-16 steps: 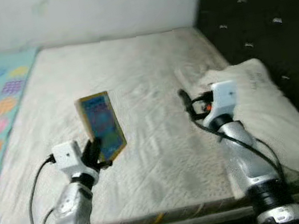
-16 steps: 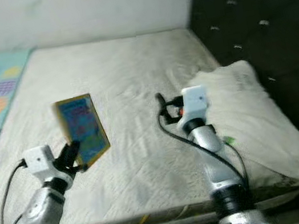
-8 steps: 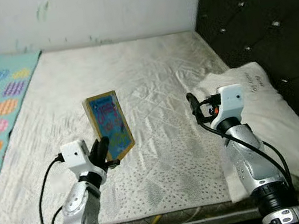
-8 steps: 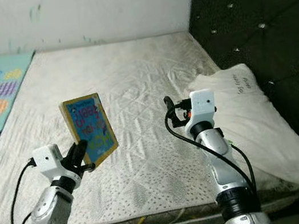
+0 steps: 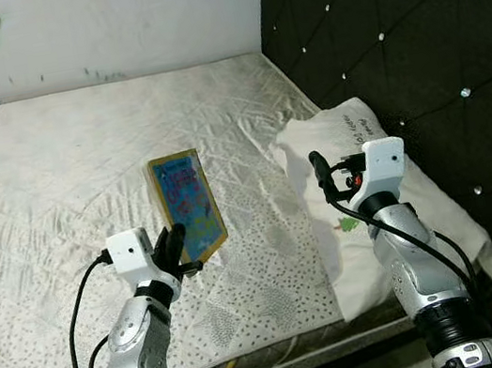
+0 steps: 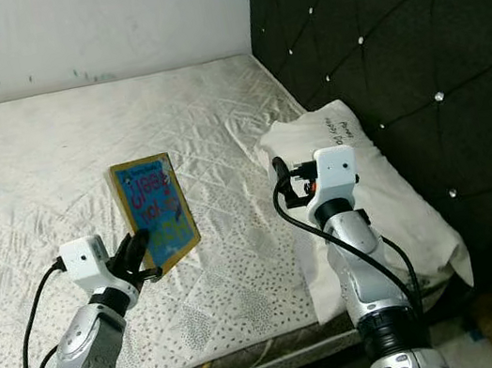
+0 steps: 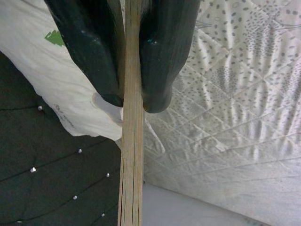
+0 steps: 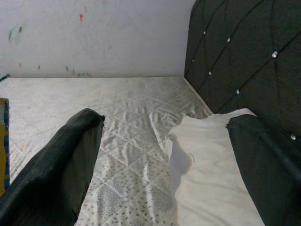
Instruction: Clean up the room
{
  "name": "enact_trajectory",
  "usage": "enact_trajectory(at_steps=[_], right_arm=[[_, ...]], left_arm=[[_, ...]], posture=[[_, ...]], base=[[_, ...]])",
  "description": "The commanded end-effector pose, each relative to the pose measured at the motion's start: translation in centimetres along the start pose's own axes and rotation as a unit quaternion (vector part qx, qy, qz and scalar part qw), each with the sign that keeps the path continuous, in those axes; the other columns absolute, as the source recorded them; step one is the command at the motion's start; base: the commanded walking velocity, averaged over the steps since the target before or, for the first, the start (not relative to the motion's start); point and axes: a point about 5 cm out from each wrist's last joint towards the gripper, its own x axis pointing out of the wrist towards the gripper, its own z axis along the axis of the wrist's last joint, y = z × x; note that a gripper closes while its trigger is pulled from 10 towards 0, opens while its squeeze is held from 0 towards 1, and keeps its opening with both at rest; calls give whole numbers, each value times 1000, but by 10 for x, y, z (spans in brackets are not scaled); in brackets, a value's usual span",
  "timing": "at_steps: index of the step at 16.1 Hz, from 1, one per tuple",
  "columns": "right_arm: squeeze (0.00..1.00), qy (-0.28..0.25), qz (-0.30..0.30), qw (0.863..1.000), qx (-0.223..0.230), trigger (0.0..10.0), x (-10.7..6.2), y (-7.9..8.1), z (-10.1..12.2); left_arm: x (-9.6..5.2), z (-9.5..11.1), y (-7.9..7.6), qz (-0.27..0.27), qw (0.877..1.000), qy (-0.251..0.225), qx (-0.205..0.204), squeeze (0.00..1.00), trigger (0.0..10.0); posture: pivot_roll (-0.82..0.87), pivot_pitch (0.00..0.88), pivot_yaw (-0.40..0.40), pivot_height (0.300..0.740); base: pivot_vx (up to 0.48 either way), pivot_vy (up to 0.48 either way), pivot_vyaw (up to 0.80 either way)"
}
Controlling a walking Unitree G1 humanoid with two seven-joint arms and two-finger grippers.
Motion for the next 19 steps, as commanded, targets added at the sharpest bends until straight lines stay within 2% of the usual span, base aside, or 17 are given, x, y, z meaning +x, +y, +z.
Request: enact_trajectory(at_steps=[1,7,8,18,19], right_arm=[[0,-8,2,1000,-2,10000,2,0,4],[0,-9,4,1000,-6,10000,2,0,5],[0,-9,5,1000,-7,10000,2,0,4],[0,-13,8,1000,-3,10000,3,1,5],[0,-15,15,1000,-23,10000,3,2,6]], left_arm=[[4,12,-5,-12,1000,-24,9,0,10000],[4,12,-6,-13,1000,-24,7,0,10000],[4,13,-6,-10,1000,-30,0,0,10000],[6,15,-8,-11,999,-34,18,0,10000],[5,16,-6,-16,999,-41,18,0,10000]], posture=[[-83,18,-30,740],[-83,18,-30,740],[-84,10,-29,740],[-82,5,-32,740],[-81,10,-33,740]], base=[[0,-480,0],[0,-480,0],[0,0,0],[0,0,0],[0,0,0]])
